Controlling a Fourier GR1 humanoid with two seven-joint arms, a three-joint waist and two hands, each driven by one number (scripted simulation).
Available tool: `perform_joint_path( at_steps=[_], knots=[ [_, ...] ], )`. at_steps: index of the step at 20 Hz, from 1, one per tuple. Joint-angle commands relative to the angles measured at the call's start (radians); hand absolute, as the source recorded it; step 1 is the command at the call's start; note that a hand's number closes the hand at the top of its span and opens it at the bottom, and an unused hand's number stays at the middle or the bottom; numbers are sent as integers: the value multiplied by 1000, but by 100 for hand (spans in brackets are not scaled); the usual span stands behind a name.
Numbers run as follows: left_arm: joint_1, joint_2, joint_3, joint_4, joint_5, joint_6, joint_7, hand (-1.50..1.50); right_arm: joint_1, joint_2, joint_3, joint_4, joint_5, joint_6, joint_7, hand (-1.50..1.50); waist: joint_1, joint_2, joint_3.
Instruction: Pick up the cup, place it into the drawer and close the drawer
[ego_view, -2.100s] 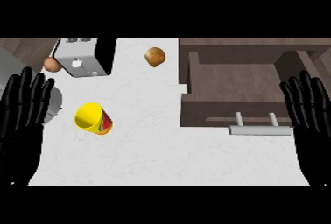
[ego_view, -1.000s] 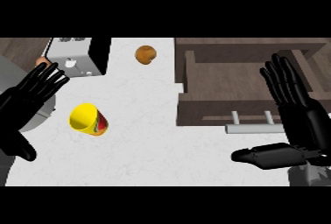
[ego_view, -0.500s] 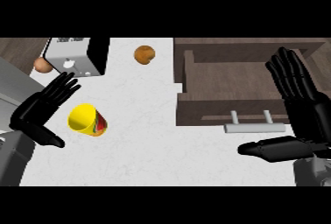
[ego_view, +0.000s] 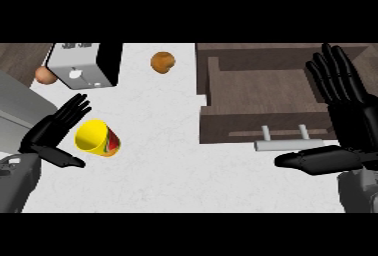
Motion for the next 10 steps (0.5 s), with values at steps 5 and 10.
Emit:
perform_joint_path(
  at_steps=[5, 10],
  knots=[
    [0, -11, -43, 151, -85, -37, -274, -150, 1, -8, -8, 8, 5, 9, -11, -150, -5, 5, -2],
    [-30, -40, -53, 204, -98, 6, -309, -150, -20, 12, 8, 5, -7, 0, 13, -150, -19, 11, -4]
  ],
)
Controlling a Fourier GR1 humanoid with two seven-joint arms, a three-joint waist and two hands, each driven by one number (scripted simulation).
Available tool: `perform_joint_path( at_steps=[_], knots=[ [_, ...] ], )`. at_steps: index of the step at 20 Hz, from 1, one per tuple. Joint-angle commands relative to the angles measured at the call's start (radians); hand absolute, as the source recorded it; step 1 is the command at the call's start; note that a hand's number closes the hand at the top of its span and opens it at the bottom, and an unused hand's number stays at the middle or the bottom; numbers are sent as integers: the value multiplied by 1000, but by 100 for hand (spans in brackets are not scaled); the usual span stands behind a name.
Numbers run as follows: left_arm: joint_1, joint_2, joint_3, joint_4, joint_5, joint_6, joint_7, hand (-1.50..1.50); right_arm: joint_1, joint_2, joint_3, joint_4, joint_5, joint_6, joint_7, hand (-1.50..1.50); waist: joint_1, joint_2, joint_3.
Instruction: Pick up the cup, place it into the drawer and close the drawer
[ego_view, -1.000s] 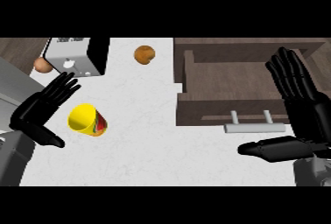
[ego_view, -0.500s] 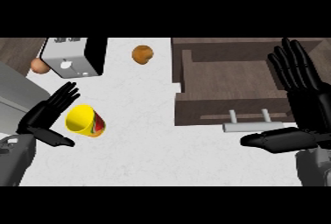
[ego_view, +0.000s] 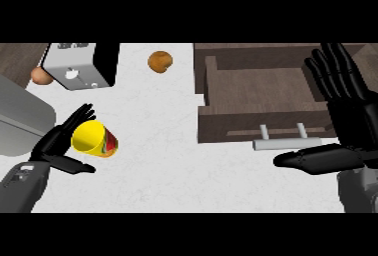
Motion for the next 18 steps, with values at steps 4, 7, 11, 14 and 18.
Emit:
perform_joint_path(
  at_steps=[4, 7, 11, 14, 18],
  knots=[
    [-14, -17, -12, 58, -14, -105, -182, -150, -11, 6, 3, 17, 4, 1, -15, -150, -4, 4, -1],
    [2, -64, -27, 78, -30, -55, -206, -150, -39, -18, -24, 4, -16, 3, 22, -150, -11, 5, -2],
    [-15, -56, -20, 95, -23, -65, -232, -150, 7, 12, 13, 0, 7, 1, -8, -150, -10, 7, -2],
    [-39, -65, -31, 104, -32, -65, -229, -150, -23, -17, -15, 6, -18, 15, 22, -150, -16, 10, -3],
    [-18, -82, -53, 107, -52, -62, -275, -150, -16, -27, -36, -16, -49, 25, 35, -150, -14, 4, -2]
  ],
)
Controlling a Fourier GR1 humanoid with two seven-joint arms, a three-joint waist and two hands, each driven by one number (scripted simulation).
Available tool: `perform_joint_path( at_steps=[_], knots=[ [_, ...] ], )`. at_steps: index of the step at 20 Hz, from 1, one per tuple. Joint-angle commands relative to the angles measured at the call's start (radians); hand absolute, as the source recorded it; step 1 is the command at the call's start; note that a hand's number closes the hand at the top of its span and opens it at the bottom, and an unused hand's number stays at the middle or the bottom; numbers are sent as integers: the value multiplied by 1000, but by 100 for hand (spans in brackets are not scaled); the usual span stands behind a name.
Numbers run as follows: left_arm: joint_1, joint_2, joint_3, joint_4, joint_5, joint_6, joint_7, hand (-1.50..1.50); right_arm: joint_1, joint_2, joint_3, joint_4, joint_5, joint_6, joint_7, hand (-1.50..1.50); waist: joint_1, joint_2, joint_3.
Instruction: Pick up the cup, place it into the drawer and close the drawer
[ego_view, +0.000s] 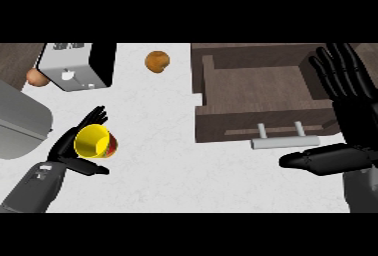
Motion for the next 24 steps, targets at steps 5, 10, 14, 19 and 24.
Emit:
perform_joint_path(
  at_steps=[5, 10, 14, 19, 24],
  knots=[
    [-50, -39, 1, 37, 26, -225, -68, -150, -12, -2, 13, -2, 18, -4, 15, -150, -9, 3, -3],
    [-17, -63, -25, -27, 18, -232, -170, 150, 4, -14, -12, 37, 4, 19, -31, -150, 5, 4, -2],
    [1, -85, -8, -64, 9, 16, -272, 150, -31, -8, -14, 48, 23, -10, -14, -150, 13, 4, -2],
    [40, -101, 130, -56, 103, 298, -283, 150, -24, -42, -57, 39, -25, 17, 8, -150, 30, -6, 1],
    [45, -206, 282, -70, 245, 427, -296, 150, -3, -53, -77, 47, -38, 34, -12, -150, 37, -12, 3]
  ],
)
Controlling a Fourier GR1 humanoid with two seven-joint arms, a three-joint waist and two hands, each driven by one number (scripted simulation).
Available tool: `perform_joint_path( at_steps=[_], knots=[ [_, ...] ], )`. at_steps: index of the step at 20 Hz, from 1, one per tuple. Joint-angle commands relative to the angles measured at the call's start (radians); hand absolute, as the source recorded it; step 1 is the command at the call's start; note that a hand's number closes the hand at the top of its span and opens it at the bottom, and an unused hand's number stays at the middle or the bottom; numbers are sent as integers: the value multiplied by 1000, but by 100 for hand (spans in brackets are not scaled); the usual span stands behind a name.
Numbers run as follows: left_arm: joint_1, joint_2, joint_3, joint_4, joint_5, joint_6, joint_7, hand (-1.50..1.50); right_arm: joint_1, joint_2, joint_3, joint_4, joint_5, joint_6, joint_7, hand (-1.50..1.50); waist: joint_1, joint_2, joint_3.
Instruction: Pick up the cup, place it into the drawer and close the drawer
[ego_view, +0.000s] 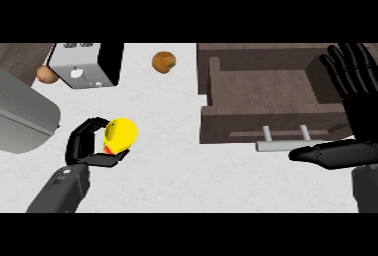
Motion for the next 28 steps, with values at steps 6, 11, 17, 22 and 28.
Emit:
perform_joint_path(
  at_steps=[6, 11, 17, 22, 28],
  knots=[
    [-57, -74, 14, -110, 51, -70, -66, 150, 41, 8, 5, -37, 12, -8, 14, -150, 15, -13, 3],
    [-140, -120, -33, -263, 50, -12, 86, 150, 19, -16, -25, -48, -3, -11, 52, -150, 29, -19, 4],
    [-267, -216, -117, -446, 35, 77, 350, 150, -16, -26, -36, 16, 16, -11, 27, -150, 37, -21, 5],
    [-371, -219, -194, -535, 67, 183, 526, 150, -9, -23, -43, 23, -1, 3, 11, -150, 19, -16, 4],
    [-580, -220, -228, -483, 69, 314, 700, 150, 18, -40, -59, 26, 0, 25, -18, -150, 5, -11, 4]
  ],
)
